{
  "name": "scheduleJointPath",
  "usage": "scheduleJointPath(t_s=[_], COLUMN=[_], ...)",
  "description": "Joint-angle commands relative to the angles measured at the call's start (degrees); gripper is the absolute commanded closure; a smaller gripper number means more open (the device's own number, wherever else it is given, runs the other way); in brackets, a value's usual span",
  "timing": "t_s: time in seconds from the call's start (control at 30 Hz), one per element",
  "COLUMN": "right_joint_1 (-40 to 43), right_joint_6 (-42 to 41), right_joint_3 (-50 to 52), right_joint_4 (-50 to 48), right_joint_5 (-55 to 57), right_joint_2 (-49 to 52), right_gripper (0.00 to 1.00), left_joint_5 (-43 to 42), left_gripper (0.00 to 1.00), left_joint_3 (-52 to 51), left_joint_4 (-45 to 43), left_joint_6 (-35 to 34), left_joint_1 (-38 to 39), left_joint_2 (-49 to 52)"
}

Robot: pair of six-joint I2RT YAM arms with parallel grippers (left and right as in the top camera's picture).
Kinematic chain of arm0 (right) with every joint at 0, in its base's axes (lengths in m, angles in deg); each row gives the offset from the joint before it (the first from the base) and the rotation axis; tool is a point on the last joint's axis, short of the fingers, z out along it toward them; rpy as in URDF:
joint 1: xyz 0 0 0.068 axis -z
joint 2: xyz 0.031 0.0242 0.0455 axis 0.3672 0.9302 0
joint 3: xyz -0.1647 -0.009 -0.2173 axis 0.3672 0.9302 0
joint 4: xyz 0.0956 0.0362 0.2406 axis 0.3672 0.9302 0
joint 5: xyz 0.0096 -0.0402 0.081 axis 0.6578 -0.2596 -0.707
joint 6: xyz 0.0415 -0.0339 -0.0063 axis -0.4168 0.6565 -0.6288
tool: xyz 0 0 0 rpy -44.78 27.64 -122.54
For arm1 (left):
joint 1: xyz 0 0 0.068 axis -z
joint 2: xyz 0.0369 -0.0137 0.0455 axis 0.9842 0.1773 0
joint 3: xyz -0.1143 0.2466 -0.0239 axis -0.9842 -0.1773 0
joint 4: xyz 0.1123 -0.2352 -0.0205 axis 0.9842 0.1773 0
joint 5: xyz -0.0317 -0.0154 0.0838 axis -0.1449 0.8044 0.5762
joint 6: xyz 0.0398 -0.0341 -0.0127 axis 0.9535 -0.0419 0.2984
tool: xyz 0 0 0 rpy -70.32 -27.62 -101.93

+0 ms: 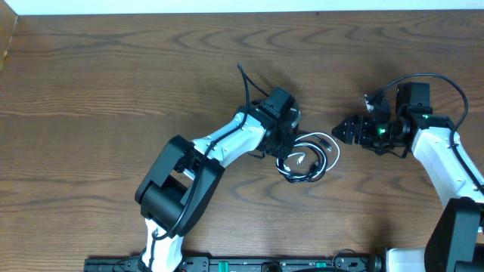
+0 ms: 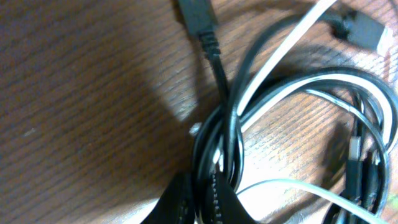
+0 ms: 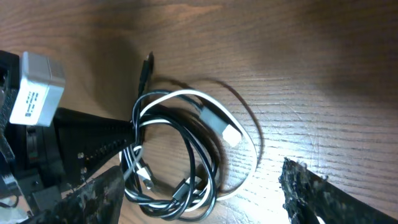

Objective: Untangle cables

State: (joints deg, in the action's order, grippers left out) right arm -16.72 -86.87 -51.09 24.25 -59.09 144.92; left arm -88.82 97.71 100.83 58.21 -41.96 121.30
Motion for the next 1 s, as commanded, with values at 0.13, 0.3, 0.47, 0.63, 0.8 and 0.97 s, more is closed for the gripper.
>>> scheduleJointPath(t_s=[0.13,0.3,0.47,0.63,0.8,0.97], right_joint_1=[0.22,0.15,-0.55,-2.38,-5.09,-9.6], right_joint_6=[-0.52,-4.28,-12.5,-19.96,-25.86,-27.74], right_joint_3=[-0.31,-1.33,-2.12,-2.12,-2.12,-2.1], right_joint_4=[-1.73,-5.86,-11.37,-18.53,-24.63,-25.07], right_joint_5=[-6.73,-13.73,-16.57,-19.15,-20.92,-17.92], right_joint_2=[-0.33,-1.42,-4.04,-6.43,-7.89,-7.87], right_gripper=[0.3,0.33,0.37,0.44,0.45,0.45], left_joint_5=[8.09,8.07,7.13,5.68,5.75,5.92], left_gripper=[0.93,0.93,0.93,0.93,0.93,0.93], left_joint_3=[-2.89,-2.73,-2.73,-2.73,-2.73,-2.73], left_joint_4=[-0.31,-1.68,-2.43,-2.16,-1.81,-2.25], left_joint_6=[-7.26,-7.39,-7.74,-8.66,-9.75,-10.14], left_joint_1=[0.98,0.98,0.98,0.98,0.98,0.98], left_joint_2=[-0.59,-11.21,-21.64,-26.53,-26.49,-26.49])
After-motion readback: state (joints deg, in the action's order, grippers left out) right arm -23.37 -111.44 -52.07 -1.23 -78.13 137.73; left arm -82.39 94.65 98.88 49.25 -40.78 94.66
